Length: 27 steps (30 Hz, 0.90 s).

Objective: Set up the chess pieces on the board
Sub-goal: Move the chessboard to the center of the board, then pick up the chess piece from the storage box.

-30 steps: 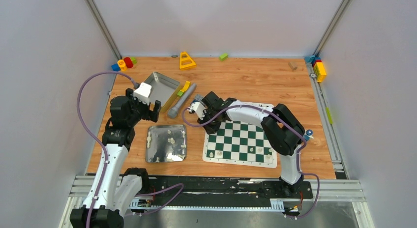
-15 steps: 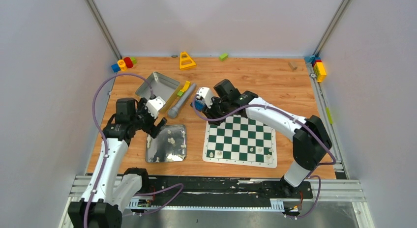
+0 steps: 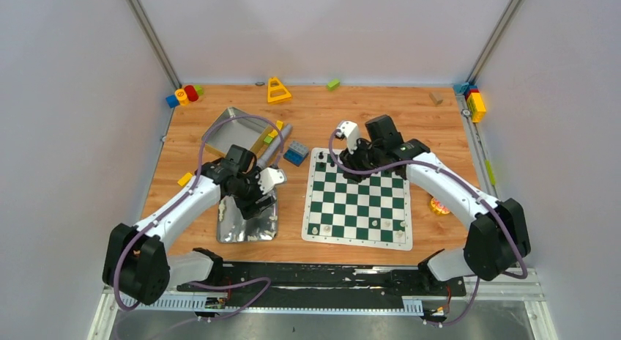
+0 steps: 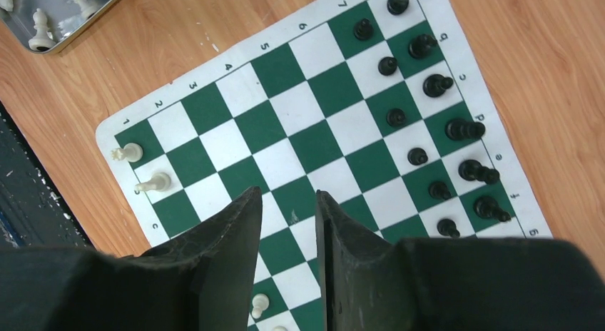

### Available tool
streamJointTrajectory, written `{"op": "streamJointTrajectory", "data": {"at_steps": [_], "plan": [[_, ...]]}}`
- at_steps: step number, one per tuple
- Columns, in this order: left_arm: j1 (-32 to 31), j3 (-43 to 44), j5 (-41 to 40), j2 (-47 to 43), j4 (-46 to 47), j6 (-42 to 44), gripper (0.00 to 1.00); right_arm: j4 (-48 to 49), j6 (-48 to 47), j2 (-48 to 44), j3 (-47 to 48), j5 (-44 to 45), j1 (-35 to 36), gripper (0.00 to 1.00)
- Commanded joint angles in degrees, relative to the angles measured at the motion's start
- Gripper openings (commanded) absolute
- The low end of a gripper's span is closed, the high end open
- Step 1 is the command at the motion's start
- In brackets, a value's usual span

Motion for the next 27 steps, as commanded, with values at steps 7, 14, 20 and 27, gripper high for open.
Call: {"op": "streamJointTrajectory", "data": {"at_steps": [7,14,20,27], "plan": [[-3.4,2.6,-5.8,8.7,3.8,-2.9,0.68,1.9,-0.4,-5.6,-4.1,-4.1,-2.9,0.32],[-4.1,2.7,-3.9,11.0,4.7,-4.1,0.52,2.4,-0.5,-5.1,-4.7,-4.5,-3.2,0.3],[-4.3,3.5,-2.7,13.0,5.5,-5.1,0.37,2.4,-0.7,-5.0,-5.1,-4.5,-3.2,0.28],[-4.5,5.0,-1.4,13.3,5.0,-5.9,0.14,2.5,-0.7,-5.4,-5.2,-4.2,-3.6,0.27]]}}
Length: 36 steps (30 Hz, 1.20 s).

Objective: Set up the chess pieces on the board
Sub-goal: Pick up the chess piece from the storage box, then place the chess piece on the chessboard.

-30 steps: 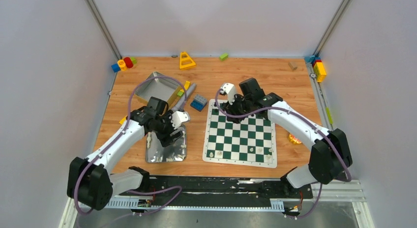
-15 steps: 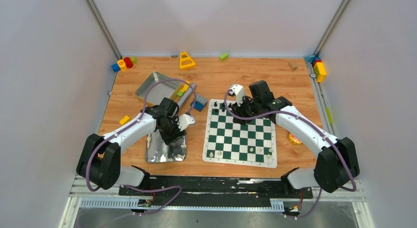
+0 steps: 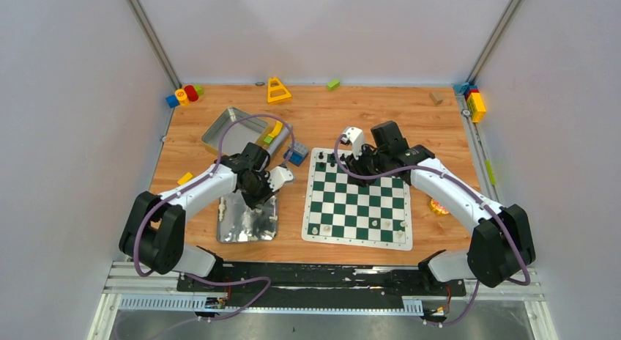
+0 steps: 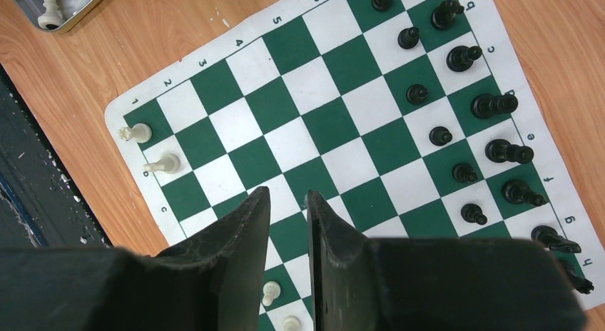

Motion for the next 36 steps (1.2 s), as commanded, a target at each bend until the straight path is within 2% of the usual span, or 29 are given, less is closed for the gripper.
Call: {"op": "streamJointTrajectory", "data": {"at_steps": [1,4,8,15,21,28,36], "plan": [[-0.4,3.7,2.6,-0.8,0.1,-1.3,0.1,2.0,-0.7,-1.8,0.0,-1.1,-0.8,0.26],[-0.7,5.4,4.5,-2.0,-1.3,-1.6,0.04,2.2,-0.3,-2.3,0.2,-1.3,-2.1,0.26],[-2.5,8.4,6.3,-3.4,-3.6,-1.5,0.02,2.2,0.3,-3.3,0.8,-1.2,-4.9,0.26],[-11.8,16.8,7.4,-1.1,-6.4,-1.7,0.04,2.1,2.9,-5.8,2.7,-0.7,-13.0,0.25],[-22.7,28.3,6.0,7.1,-9.6,-1.8,0.04,2.2,5.3,-8.2,2.8,-0.7,-20.4,0.24],[-34.0,43.2,4.6,22.5,-14.1,-3.0,0.04,3.3,7.4,-9.1,2.1,-1.7,-29.3,0.24],[-41.1,55.3,4.0,35.7,-15.9,-5.3,0.04,3.8,7.5,-10.3,1.3,-1.6,-31.3,0.23]]}}
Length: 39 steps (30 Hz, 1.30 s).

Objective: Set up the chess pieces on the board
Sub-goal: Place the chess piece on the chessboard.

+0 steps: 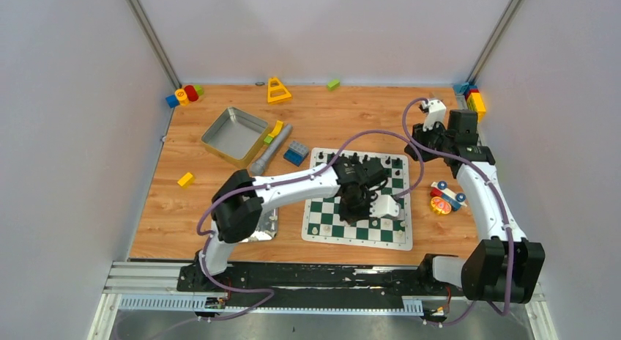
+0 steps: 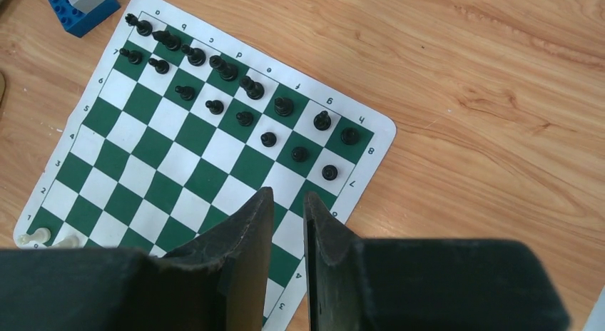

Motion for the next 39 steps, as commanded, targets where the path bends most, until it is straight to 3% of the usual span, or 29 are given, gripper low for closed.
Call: {"op": "streamJointTrajectory", "data": {"at_steps": [1,13,39], "plan": [[-2.7,7.0,-0.3,4.5,-2.7,-2.7,0.04,2.5,1.0,-2.5,0.9,-1.2,-0.1,0.23],[-5.7,14.7,0.6,12.1,-3.9,-4.1,0.03,2.4,0.6,-3.2,0.2,-2.0,-0.1,0.23],[-6.1,16.9,-0.3,16.3,-2.2,-5.6,0.07,1.9,-0.2,-2.7,-0.2,-3.5,-0.1,0.24]]}}
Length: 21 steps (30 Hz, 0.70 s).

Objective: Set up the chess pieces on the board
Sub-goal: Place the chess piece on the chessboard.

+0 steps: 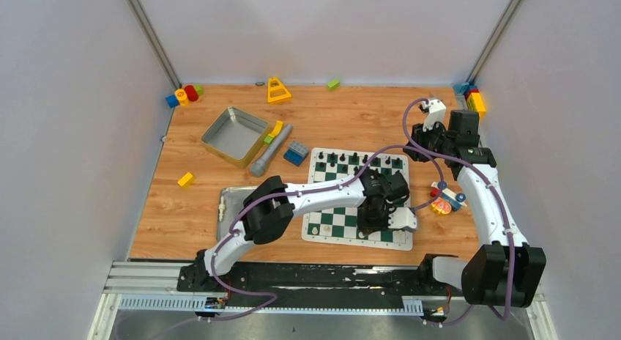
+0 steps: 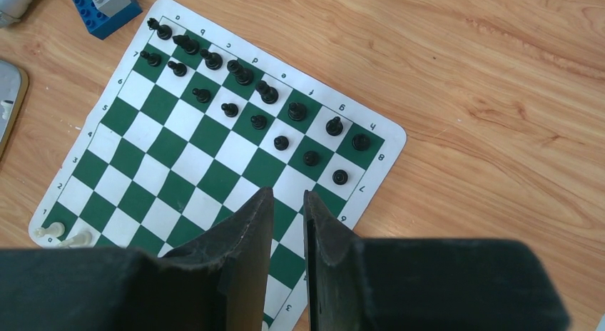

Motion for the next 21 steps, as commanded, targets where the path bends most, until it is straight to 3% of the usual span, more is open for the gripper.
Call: {"op": "streamJointTrajectory", "data": {"at_steps": [1,10,15,21], "plan": [[-0.6,1.5,-0.5,0.5,1.0,-1.4,0.08,1.8,-0.1,-1.1,0.0,-1.6,-0.1,0.24],[-0.7,0.8,-2.4,-1.2,1.8,-2.5,0.36,1.6,-0.3,-0.8,0.0,-1.9,-0.1,0.24],[-0.8,0.3,-3.3,-4.2,2.0,-2.5,0.61,1.6,-0.3,-0.6,0.0,-2.2,-0.1,0.24],[-0.7,-4.3,-5.8,-12.8,2.9,-0.5,0.71,1.5,-0.3,-0.3,0.0,-2.3,-0.1,0.24]]}}
